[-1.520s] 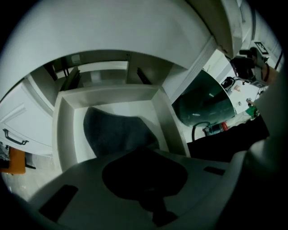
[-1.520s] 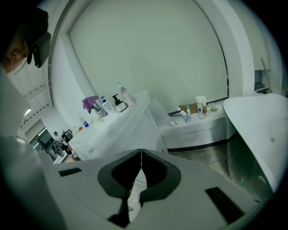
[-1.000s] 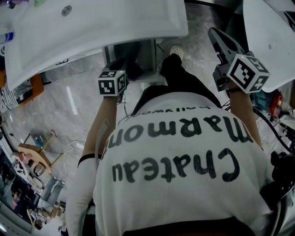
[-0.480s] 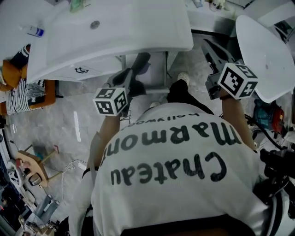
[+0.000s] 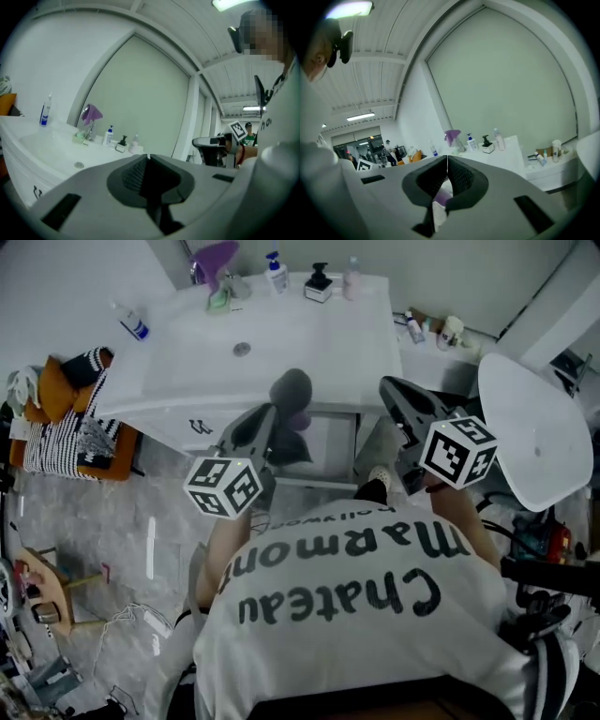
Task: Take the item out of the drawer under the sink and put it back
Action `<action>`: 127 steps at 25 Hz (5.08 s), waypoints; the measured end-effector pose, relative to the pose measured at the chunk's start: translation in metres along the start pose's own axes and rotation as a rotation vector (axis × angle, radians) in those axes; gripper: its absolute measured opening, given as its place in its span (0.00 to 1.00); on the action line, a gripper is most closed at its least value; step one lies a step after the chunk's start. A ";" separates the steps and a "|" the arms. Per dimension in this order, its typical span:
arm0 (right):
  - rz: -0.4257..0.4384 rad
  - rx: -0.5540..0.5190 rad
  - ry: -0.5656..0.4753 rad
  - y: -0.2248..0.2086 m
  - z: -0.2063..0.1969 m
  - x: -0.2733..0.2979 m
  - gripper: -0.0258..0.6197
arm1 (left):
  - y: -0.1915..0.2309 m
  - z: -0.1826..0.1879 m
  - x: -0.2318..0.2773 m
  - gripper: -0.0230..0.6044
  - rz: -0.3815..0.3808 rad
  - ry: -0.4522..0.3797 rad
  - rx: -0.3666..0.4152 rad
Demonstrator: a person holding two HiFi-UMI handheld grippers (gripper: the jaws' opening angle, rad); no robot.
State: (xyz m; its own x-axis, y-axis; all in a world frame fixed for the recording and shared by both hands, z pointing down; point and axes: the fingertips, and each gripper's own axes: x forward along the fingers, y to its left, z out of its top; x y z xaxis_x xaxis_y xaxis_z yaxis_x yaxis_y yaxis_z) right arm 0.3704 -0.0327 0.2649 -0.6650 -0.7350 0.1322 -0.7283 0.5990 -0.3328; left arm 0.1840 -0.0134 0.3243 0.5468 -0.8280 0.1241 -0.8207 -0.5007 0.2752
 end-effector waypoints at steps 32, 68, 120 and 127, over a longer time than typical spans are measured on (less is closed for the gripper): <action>0.517 0.065 0.314 0.134 -0.065 0.044 0.06 | -0.025 0.075 -0.184 0.08 0.510 -0.362 -0.063; 0.746 -0.003 0.356 0.174 -0.107 -0.022 0.06 | -0.106 0.039 -0.246 0.08 0.661 -0.495 -0.052; 0.618 -0.001 0.400 0.407 -0.155 0.302 0.06 | 0.267 0.122 -0.392 0.08 0.550 -0.464 -0.087; 0.612 -0.045 0.380 0.415 -0.144 0.306 0.06 | 0.268 0.122 -0.399 0.08 0.535 -0.473 -0.076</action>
State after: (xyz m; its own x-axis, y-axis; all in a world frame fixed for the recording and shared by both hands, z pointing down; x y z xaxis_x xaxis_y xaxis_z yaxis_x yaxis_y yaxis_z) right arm -0.1595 0.0367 0.3020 -0.9614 -0.1073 0.2533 -0.2078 0.8864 -0.4136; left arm -0.2742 0.1526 0.2323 -0.0721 -0.9843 -0.1609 -0.9330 0.0095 0.3597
